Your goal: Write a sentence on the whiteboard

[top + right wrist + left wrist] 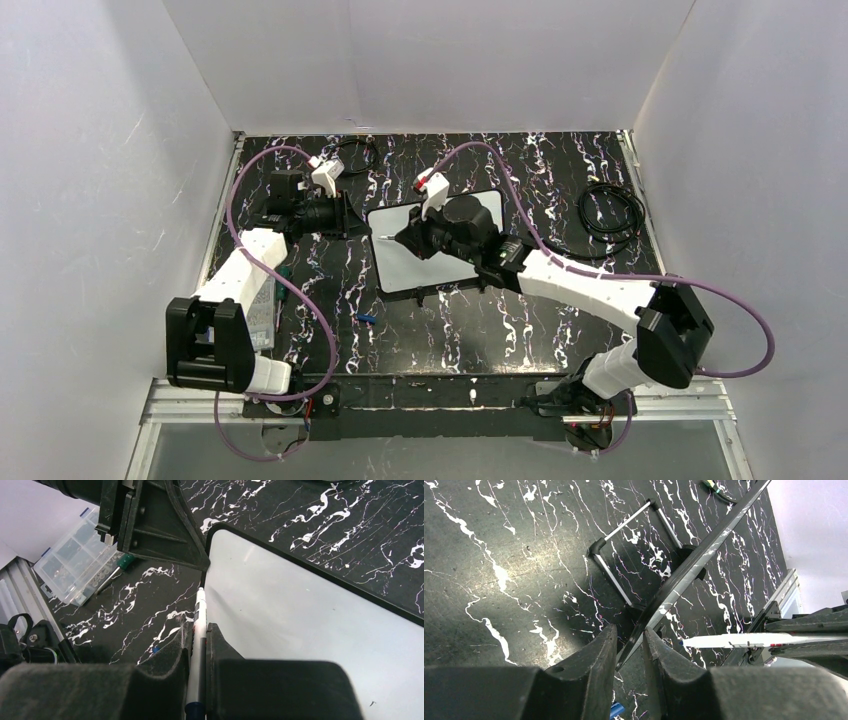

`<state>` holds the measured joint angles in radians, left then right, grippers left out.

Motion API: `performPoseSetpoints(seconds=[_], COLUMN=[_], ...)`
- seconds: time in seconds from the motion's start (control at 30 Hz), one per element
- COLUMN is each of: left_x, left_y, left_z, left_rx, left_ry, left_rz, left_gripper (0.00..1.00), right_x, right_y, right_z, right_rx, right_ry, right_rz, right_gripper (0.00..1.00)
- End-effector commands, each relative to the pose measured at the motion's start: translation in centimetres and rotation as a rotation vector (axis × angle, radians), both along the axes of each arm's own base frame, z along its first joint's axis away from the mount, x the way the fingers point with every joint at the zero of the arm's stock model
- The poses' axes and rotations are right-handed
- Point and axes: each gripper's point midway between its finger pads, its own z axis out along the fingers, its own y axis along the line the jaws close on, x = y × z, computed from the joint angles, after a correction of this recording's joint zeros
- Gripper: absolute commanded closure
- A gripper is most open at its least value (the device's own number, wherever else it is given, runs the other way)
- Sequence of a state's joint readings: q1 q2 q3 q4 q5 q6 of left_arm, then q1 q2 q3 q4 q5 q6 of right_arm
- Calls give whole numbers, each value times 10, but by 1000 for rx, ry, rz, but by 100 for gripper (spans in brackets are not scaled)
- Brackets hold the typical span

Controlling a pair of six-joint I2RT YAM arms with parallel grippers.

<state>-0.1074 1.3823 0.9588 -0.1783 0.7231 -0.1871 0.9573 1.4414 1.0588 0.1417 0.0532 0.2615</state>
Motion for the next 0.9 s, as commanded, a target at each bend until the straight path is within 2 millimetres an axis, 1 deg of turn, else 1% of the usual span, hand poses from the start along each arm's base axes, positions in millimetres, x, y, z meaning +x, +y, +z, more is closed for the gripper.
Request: performPoseSetpoints(seconds=[0.0,0.3,0.5,0.8,0.87], left_x=[2,3,3,1,1], left_y=[-4,-7,-10,-12,-12], left_z=[12,11,10,9,8], left_rx=[-35,-53,-62,-57,-51], left_ry=[-28,-24,-20,-24,-32], left_rz=[-29,-41,-50,-60,-62], left_gripper=[77,81,87,96,100], right_x=[12,15,17,18,19], right_y=[9,14,17,19,19], right_z=[31,20,12,7,7], right_rx=[52,19,-4,-18,-19], right_ry=[-83,-74,-67,-67,-66], right_rz=[-28,-30,-34,-37,-41], right_gripper=[99,99,99,99,99])
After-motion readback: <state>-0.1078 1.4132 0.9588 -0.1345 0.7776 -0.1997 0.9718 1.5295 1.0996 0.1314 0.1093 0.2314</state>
